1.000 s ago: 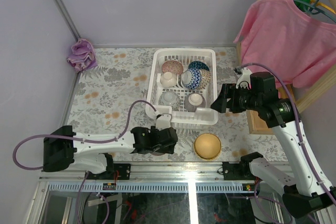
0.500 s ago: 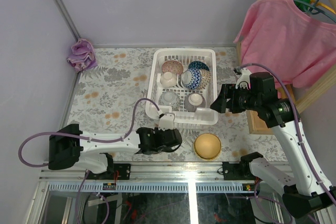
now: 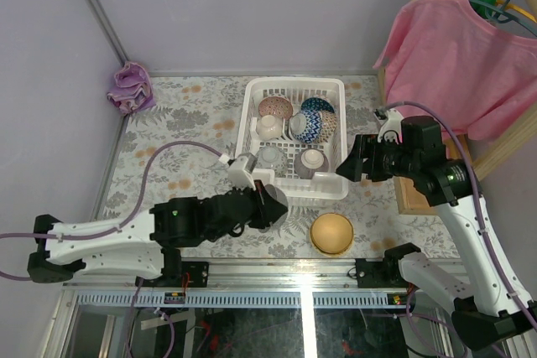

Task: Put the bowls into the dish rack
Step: Pick up the bowl from the center of the board, then place the bowl in the dish rack.

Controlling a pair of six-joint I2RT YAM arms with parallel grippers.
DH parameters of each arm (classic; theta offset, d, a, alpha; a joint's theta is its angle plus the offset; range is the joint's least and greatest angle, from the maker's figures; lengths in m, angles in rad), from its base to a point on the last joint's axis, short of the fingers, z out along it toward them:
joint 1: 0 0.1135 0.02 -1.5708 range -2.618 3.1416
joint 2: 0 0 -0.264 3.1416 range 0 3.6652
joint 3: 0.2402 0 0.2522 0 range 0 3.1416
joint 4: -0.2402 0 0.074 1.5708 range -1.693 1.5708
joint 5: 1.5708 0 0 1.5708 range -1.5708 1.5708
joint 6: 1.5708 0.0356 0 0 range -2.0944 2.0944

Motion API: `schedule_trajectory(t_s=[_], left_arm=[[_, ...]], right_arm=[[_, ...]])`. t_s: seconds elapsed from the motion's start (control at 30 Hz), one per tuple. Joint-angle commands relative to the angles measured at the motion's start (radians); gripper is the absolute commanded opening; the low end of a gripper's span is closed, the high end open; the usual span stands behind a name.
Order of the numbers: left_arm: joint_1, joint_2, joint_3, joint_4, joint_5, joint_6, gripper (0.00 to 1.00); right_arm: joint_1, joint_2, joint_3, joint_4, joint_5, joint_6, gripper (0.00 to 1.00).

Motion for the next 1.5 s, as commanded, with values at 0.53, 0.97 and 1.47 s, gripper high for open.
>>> schedule_trajectory(t_s=[0.53,0.97,1.47], left_arm=[[0.013,0.349,0.255,0.735,-0.537,-0.158,0.00],[0.059,0.527,0.177,0.875,-0.816,-0.471,0.00],[0.007,0.806,0.441,-0.145,-0.959,-1.504,0.00]], right_arm=[[-0.006,0.100,0.412,-0.198,0.134,-0.055,0.81],[-0.006,0.142,0.572,-0.289,0.198,-0.092,0.84],[-0.006,0.129,0.505,-0.253,0.148,-0.096,0.85]])
